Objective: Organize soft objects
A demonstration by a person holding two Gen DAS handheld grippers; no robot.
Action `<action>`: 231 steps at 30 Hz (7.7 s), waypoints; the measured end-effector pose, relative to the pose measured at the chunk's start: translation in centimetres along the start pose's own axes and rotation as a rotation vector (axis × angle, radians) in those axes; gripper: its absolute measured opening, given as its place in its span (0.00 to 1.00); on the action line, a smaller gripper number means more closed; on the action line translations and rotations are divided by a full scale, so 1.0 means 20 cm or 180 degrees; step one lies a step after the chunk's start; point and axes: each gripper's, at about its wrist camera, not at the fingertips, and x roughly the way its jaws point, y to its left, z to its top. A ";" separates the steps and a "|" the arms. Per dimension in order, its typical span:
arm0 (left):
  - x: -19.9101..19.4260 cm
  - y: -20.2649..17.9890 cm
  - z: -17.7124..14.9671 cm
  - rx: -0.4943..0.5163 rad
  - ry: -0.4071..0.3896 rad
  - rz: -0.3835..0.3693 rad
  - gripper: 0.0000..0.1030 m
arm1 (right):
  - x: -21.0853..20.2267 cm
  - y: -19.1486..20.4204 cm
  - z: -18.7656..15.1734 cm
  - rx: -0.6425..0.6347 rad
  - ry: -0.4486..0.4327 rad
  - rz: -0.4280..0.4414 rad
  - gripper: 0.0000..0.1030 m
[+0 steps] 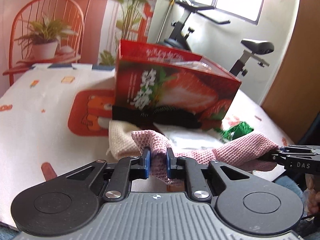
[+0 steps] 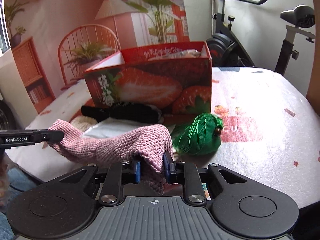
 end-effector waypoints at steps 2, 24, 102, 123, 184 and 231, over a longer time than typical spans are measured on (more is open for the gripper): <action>-0.02 -0.01 0.01 -0.0007 -0.0076 -0.0043 0.16 | -0.02 0.00 0.01 -0.0003 -0.0068 0.0014 0.19; -0.17 0.03 0.06 -0.0151 -0.0541 -0.0062 0.14 | -0.12 0.06 0.11 -0.0019 -0.0381 0.0209 0.12; 0.23 0.02 0.54 0.0229 -0.0061 0.0275 0.76 | 0.25 -0.11 0.50 -0.0073 -0.0741 -0.0305 1.00; 0.16 0.08 0.08 -0.0214 0.0108 0.0470 0.76 | 0.33 0.13 0.03 -0.0377 -0.0291 -0.0070 0.99; 0.48 0.04 0.24 -0.0048 0.0153 -0.0072 0.48 | 0.60 0.01 0.37 -0.0283 -0.0230 0.0094 0.62; 0.34 -0.08 0.37 0.0148 -0.0054 -0.0338 0.30 | 0.40 0.04 0.45 -0.0258 -0.0443 0.0242 0.25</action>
